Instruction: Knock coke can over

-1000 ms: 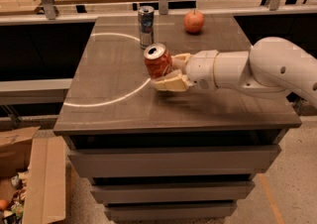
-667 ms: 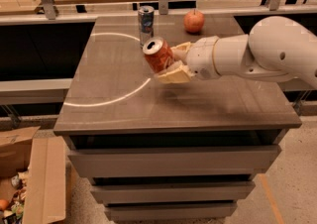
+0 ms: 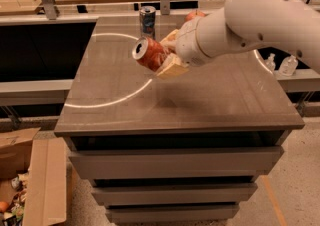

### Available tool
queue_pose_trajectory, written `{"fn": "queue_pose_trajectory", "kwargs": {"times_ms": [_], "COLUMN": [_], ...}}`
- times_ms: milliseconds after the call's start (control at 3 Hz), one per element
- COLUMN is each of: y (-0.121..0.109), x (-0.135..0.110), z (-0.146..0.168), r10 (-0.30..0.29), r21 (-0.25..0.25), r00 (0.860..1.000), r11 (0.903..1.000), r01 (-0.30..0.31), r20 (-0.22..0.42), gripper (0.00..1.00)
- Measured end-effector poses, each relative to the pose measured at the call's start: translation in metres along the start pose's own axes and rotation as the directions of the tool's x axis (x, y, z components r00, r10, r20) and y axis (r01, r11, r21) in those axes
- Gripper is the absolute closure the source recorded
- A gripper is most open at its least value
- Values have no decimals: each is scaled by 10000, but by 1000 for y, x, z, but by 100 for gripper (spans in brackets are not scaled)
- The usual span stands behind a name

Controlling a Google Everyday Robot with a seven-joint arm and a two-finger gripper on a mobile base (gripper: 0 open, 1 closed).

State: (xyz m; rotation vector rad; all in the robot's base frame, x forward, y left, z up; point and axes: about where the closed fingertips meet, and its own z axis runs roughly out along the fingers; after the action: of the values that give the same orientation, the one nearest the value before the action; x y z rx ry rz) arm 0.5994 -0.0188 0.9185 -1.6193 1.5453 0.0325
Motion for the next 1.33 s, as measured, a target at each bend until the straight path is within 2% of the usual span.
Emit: {"fn": "queue_pose_trajectory", "kwargs": {"times_ms": [333,667,1000,1333], "y": [10,10,11,8], "x": [-8,-8,14,30], "z": [8,8,8,10], "r10": [-792,-842,-1302,-1603], "r21": [326,259,419,880], "r00": [9966,9963,9910,9869], "r11": [9964,9961,9904,9830], "r01": [784,838,1315,1611], "r20": [245,169,-323,-158], "gripper": [100,100,100,100]}}
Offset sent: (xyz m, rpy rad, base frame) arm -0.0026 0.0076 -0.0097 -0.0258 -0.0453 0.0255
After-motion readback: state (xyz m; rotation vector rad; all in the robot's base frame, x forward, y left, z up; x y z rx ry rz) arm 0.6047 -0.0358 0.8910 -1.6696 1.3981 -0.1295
